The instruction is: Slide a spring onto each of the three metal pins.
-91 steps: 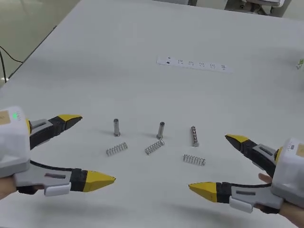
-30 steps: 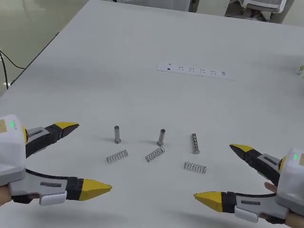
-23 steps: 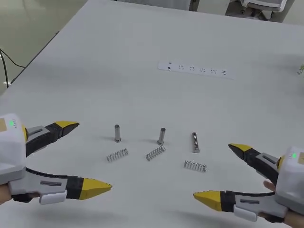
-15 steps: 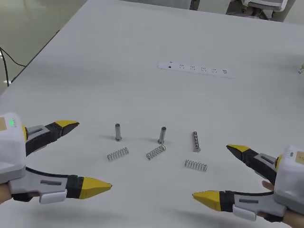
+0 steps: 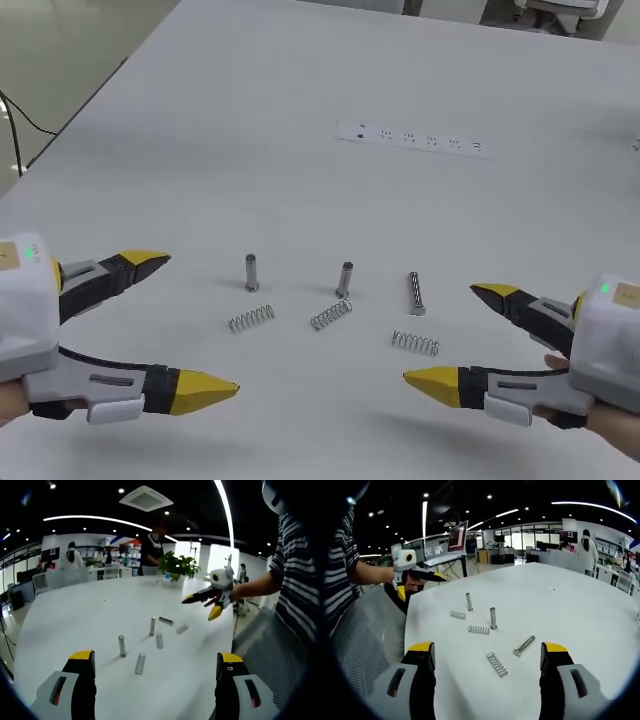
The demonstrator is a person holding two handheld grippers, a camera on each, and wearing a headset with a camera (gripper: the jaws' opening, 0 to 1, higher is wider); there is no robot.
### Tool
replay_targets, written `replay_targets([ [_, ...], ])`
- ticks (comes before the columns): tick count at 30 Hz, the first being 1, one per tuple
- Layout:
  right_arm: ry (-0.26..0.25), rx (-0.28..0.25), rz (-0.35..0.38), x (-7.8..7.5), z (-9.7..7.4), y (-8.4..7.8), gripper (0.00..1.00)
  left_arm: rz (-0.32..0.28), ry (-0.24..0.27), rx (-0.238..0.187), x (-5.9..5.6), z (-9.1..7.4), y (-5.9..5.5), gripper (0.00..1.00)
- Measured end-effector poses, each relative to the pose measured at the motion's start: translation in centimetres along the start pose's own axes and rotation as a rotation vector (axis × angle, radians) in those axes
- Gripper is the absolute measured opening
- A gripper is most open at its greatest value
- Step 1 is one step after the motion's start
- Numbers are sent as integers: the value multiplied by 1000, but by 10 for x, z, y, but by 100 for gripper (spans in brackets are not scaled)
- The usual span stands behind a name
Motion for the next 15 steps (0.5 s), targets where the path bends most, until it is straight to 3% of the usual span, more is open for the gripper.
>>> replay_targets([
  [10,0,22,6,-12,13,10,78,-4,4,-1,0,-1,0,98],
  [15,-10,61,74,-19,20,12,72,2,14,-8,2,-3,2,98],
])
Point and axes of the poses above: the centre of the closed fingertips' face, and the gripper's own axes: z roughly forward along the fingers, x roughly to its left, y roughly out of its top, the point moved 7 cm from there along -z, roughly backward along the fingers, and after that the axes turned 4 degrees about -y, right-handed, at the moved point
